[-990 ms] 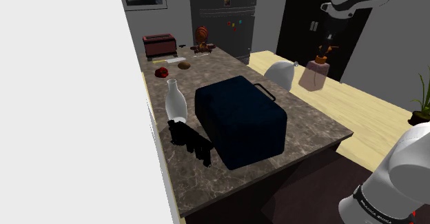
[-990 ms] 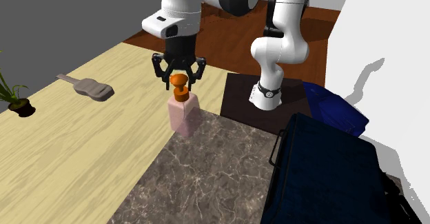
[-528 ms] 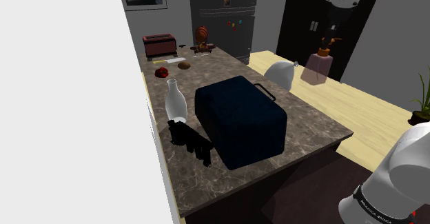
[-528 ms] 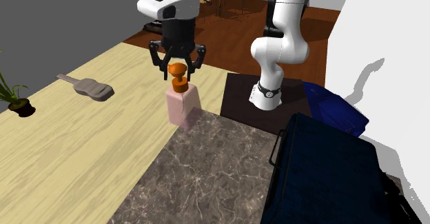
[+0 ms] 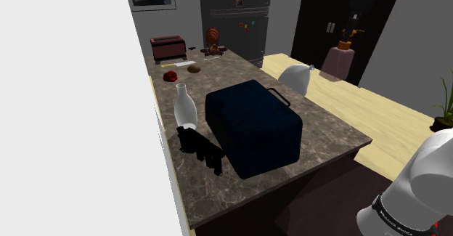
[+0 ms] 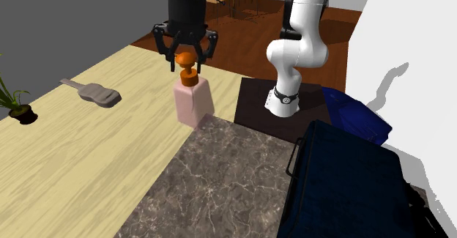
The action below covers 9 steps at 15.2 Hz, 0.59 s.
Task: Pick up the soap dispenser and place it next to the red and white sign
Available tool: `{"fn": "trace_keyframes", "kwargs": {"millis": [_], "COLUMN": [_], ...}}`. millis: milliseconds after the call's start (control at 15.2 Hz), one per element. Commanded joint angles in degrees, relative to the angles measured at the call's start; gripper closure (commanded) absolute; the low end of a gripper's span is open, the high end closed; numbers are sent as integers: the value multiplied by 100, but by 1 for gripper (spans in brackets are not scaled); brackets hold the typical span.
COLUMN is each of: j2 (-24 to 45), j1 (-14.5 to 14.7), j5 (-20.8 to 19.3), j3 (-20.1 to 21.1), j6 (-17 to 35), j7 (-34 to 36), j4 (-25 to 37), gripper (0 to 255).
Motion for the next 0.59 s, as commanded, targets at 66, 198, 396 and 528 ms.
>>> {"fn": "trace_keyframes", "kwargs": {"millis": [66, 198, 396, 528], "j2": [80, 142, 248, 112], "j1": [12, 21, 32, 72], "j5": [47, 82, 140, 62], "j3": [-12, -22, -42, 91], "j6": [-243, -401, -640, -676], "j7": [-51, -82, -135, 39], "j4": [316, 529, 865, 762], "gripper": [255, 255, 255, 255]}}
